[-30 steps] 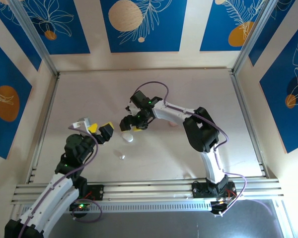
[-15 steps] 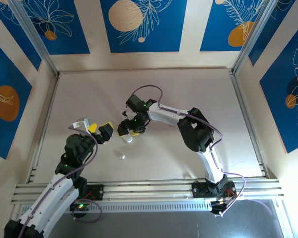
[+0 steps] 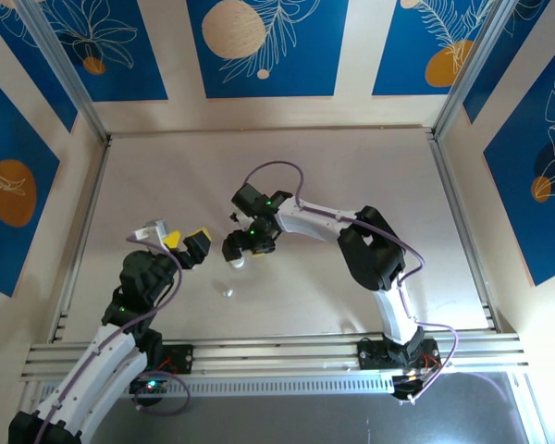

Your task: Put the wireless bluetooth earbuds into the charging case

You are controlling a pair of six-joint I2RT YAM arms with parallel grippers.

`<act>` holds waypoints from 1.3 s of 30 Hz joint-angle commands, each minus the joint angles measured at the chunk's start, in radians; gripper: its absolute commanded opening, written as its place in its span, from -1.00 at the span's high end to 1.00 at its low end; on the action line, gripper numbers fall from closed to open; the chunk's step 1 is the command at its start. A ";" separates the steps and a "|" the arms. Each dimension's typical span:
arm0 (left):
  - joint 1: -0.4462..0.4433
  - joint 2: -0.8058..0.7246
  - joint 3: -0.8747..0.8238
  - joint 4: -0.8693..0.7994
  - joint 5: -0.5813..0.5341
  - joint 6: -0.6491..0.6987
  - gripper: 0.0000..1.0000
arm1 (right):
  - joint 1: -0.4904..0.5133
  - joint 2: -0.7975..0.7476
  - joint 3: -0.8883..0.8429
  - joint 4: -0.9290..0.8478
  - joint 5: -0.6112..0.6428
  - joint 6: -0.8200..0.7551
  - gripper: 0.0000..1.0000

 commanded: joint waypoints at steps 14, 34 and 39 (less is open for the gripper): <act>0.039 0.158 -0.010 0.094 0.061 -0.064 -0.99 | 0.074 -0.096 0.037 -0.116 0.355 -0.144 -0.62; 0.310 0.290 -0.071 0.246 0.296 -0.251 -0.99 | 0.072 0.062 0.178 -0.155 0.322 -0.179 -0.54; 0.321 0.266 -0.074 0.238 0.302 -0.257 -0.99 | 0.077 0.122 0.261 -0.207 0.334 -0.199 -0.45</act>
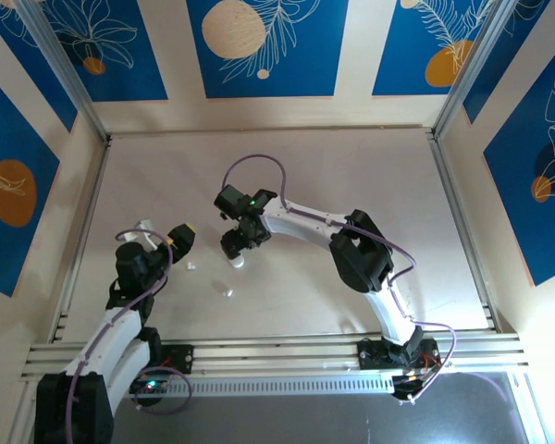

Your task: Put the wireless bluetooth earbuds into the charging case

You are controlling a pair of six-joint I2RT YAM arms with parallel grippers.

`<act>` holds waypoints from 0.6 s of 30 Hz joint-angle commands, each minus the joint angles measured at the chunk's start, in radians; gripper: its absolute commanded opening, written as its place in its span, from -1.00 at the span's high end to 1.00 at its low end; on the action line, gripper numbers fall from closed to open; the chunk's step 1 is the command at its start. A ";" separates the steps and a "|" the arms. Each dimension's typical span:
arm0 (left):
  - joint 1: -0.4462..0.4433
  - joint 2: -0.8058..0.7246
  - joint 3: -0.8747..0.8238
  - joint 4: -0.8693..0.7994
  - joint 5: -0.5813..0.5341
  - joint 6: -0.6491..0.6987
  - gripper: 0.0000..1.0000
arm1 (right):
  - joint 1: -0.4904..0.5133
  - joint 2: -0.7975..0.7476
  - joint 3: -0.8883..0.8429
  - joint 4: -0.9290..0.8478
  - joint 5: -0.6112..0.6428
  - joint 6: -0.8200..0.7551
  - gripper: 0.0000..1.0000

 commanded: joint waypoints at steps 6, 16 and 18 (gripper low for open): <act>0.018 -0.018 -0.013 0.029 0.036 -0.016 -0.99 | 0.009 0.064 0.086 -0.069 -0.026 -0.036 -0.40; 0.018 -0.017 -0.015 0.038 0.039 -0.019 -0.99 | 0.038 0.134 0.152 -0.101 -0.038 -0.030 -0.42; 0.018 -0.017 -0.015 0.038 0.040 -0.019 -0.99 | 0.041 0.142 0.159 -0.107 -0.036 -0.028 -0.42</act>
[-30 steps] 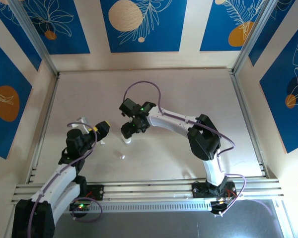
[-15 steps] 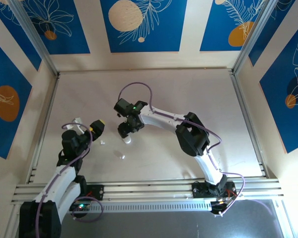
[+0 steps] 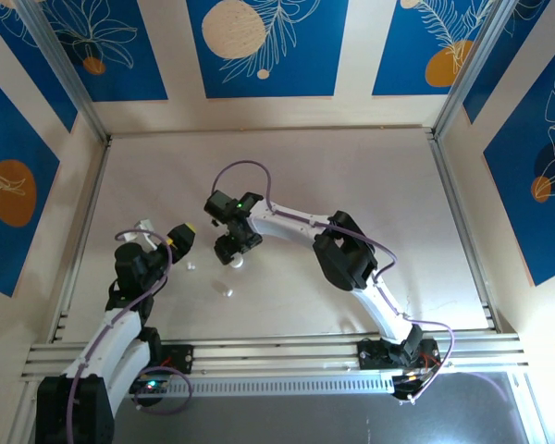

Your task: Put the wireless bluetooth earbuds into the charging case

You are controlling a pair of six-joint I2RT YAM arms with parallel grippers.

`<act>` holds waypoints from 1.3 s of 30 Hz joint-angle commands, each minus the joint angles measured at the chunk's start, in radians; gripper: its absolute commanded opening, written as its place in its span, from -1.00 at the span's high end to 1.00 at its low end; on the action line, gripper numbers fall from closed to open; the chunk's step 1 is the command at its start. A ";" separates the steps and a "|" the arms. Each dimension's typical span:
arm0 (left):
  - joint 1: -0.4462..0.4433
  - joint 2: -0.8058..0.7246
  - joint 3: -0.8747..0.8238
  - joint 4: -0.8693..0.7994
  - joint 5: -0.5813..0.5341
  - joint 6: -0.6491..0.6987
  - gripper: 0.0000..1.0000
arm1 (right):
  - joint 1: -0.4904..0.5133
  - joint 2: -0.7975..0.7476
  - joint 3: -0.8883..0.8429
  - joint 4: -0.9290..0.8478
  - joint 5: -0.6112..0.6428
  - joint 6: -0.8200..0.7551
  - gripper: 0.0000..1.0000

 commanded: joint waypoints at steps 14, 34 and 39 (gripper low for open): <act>0.016 -0.012 -0.013 0.037 0.030 -0.018 -0.99 | 0.011 0.025 0.030 -0.053 -0.007 0.000 -0.22; 0.017 -0.014 -0.013 0.037 0.033 -0.020 -0.99 | 0.009 0.038 0.025 -0.058 -0.012 0.009 -0.26; 0.017 -0.016 -0.013 0.037 0.033 -0.019 -0.99 | 0.008 0.041 0.028 -0.056 -0.019 0.010 -0.21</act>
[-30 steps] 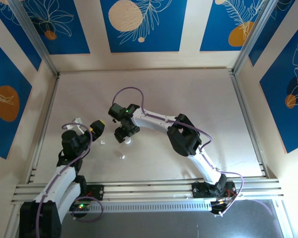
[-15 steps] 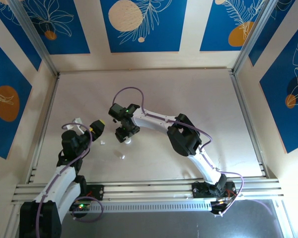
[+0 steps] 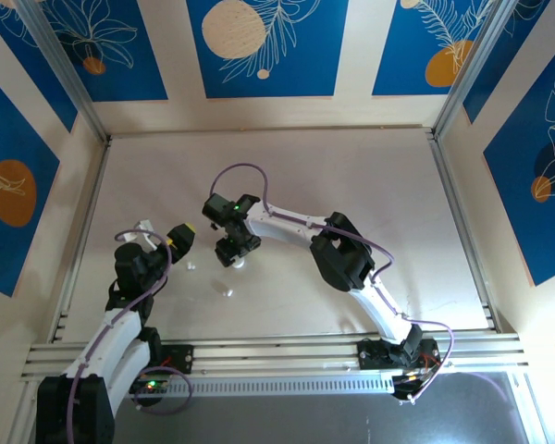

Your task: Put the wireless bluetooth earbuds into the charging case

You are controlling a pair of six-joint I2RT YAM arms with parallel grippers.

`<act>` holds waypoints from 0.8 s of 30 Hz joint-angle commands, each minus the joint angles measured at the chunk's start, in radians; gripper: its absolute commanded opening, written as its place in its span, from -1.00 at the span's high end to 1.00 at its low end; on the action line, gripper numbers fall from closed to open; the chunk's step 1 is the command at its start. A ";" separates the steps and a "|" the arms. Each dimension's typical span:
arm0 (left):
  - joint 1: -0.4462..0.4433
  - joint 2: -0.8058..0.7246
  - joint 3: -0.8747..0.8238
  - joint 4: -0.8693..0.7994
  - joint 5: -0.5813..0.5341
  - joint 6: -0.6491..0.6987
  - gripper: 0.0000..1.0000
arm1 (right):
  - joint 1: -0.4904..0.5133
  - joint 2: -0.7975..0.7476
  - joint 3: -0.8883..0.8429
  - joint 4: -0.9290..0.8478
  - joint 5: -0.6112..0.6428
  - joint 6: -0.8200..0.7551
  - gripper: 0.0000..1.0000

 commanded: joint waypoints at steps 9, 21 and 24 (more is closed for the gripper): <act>0.016 -0.016 -0.011 0.035 0.025 -0.002 -0.99 | 0.001 0.016 0.019 -0.023 -0.023 0.011 -0.03; 0.016 -0.015 -0.011 0.048 0.039 -0.005 -0.99 | -0.008 -0.069 -0.037 0.025 -0.062 0.045 0.15; 0.016 -0.002 -0.011 0.074 0.056 -0.005 -0.99 | -0.016 -0.119 -0.093 0.062 -0.075 0.068 0.15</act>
